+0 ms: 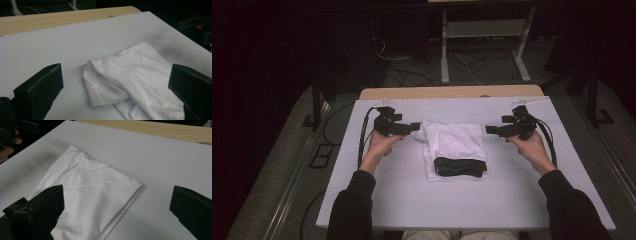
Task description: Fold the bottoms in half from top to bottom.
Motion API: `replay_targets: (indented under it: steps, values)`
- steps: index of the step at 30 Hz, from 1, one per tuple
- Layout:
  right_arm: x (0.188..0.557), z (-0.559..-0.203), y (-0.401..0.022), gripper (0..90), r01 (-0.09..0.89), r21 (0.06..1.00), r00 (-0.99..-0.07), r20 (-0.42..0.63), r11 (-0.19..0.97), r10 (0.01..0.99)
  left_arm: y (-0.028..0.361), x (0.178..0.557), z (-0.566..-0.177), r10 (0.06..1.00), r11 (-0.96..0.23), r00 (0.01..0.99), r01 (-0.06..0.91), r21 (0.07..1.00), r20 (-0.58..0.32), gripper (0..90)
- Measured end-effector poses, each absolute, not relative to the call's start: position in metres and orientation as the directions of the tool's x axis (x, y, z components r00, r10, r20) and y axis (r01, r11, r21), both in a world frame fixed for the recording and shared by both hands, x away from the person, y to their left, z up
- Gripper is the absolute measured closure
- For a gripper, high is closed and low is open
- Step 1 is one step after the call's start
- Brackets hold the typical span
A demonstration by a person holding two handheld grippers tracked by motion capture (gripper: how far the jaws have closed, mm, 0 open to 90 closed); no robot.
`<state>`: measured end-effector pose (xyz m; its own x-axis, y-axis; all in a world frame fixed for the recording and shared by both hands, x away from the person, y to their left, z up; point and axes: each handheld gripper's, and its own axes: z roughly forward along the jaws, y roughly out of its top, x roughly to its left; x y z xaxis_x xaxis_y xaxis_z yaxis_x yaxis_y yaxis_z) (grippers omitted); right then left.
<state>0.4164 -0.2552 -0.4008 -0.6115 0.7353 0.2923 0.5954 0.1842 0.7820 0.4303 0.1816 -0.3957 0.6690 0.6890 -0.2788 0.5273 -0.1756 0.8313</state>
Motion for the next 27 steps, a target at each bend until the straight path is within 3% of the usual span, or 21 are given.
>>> replay_targets:
  steps: [8, 27]
  values:
    - [0.403, -0.400, -0.263, 0.0, 0.590, 0.785, -0.618, 0.288, 0.189, 0.731, 0.194, 0.413, -0.391, 0.674, -0.138, 0.677, 0.507, 0.851, -0.294, 0.0]
    - [0.371, -0.400, -0.283, 0.0, 0.570, 0.800, -0.623, 0.275, 0.185, 0.733, 0.216, 0.377, -0.390, 0.704, -0.158, 0.670, 0.472, 0.867, -0.236, 0.0]
